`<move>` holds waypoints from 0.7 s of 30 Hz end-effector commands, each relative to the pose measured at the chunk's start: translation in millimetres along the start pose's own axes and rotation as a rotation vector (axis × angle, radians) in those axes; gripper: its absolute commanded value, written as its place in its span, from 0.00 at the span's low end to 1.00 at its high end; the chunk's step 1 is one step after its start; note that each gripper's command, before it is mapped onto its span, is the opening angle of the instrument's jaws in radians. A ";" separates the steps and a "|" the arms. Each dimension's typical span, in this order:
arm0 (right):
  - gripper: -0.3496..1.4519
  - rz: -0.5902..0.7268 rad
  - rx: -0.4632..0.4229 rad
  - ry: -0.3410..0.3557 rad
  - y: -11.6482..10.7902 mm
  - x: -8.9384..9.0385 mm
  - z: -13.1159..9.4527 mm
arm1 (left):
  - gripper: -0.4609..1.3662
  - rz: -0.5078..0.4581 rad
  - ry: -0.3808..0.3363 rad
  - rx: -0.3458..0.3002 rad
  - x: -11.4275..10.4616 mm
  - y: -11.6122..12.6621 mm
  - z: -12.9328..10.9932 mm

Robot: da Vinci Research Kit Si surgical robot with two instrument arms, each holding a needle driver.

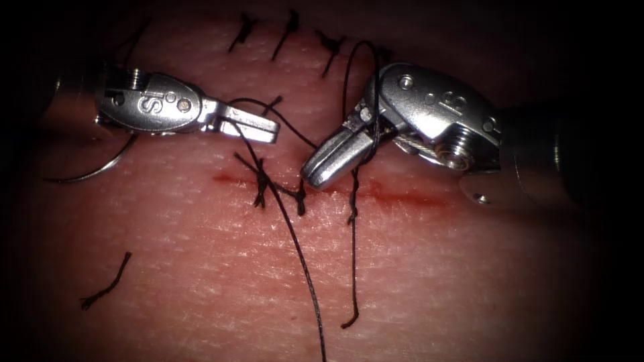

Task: Wound Closure
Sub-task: With the left hand, loop the suture once clockwise around the right gripper, then pickup the short tail with the right tool.

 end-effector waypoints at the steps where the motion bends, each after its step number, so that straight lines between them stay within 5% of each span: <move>1: 0.00 0.006 0.034 -0.030 0.2 -0.3 -0.1 | 0.06 0.004 0.001 -0.016 0.2 0.0 -0.1; 6: 0.00 0.015 0.135 -0.111 0.2 -0.8 0.4 | 0.06 0.007 0.005 -0.018 1.1 -0.3 -0.4; 15: 0.00 0.035 0.117 -0.369 -0.3 -1.7 0.8 | 0.06 0.021 0.011 -0.017 3.1 -1.4 -1.1; 21: 0.00 0.039 0.116 -0.421 -0.7 -1.3 1.5 | 0.06 0.022 0.004 -0.009 3.5 -1.6 -1.4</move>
